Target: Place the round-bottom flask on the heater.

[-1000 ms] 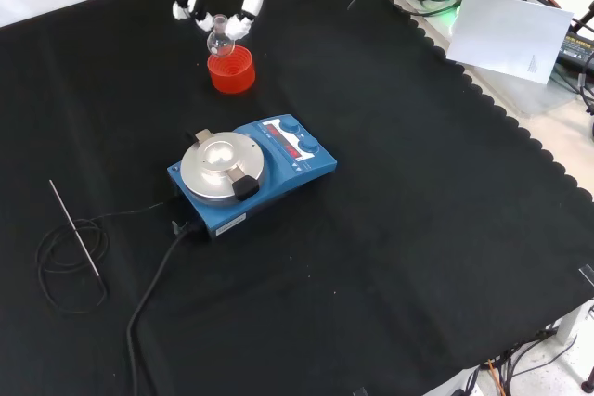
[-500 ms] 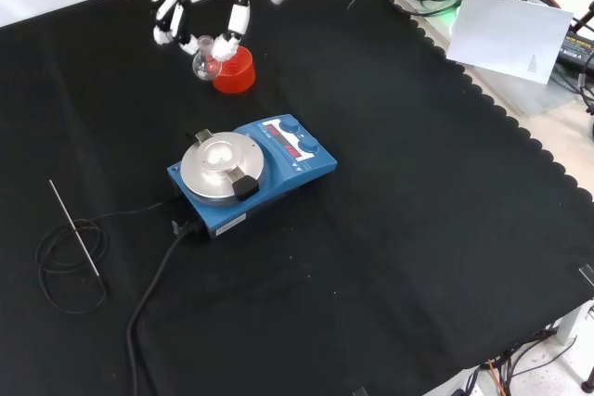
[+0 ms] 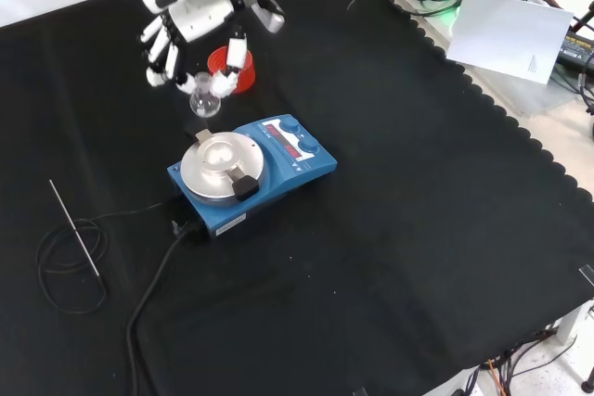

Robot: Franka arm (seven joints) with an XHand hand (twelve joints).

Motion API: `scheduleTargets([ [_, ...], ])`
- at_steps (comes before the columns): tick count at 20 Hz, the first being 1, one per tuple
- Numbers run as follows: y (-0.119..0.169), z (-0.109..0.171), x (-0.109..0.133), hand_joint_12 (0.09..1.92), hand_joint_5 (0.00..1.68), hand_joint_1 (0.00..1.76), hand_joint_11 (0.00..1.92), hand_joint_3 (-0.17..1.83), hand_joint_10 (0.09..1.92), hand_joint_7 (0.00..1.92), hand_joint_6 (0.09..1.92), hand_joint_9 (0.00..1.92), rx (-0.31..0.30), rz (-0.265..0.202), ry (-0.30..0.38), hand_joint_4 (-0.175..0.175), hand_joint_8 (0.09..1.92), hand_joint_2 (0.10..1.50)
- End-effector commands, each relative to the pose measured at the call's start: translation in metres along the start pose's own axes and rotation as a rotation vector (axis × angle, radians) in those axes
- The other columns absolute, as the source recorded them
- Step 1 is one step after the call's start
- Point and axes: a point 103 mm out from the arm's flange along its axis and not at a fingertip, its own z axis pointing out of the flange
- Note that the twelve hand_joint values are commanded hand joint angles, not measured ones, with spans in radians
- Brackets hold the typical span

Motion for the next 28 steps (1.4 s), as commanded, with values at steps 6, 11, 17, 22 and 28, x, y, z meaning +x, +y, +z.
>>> scheduleTargets([
  [6,0.013,0.016,0.039,1.33,1.02,1.05,0.26,0.83,0.58,0.43,1.19,0.62,0.051,-0.059,-0.029,0.155,0.59,0.7],
  [11,0.015,0.021,0.039,1.33,1.02,1.05,0.26,0.83,0.58,0.43,1.19,0.62,0.061,-0.053,-0.034,0.156,0.59,0.7],
  [17,0.017,0.028,0.042,1.33,1.02,1.05,0.26,0.83,0.58,0.43,1.19,0.62,0.074,-0.055,-0.039,0.158,0.59,0.7],
  [22,0.02,0.033,0.048,1.33,1.02,1.05,0.26,0.83,0.58,0.43,1.19,0.62,0.082,-0.059,-0.044,0.16,0.59,0.7],
  [28,0.025,0.036,0.048,1.33,1.02,1.05,0.26,0.84,0.58,0.43,1.19,0.62,0.091,-0.058,-0.05,0.161,0.59,0.7],
])
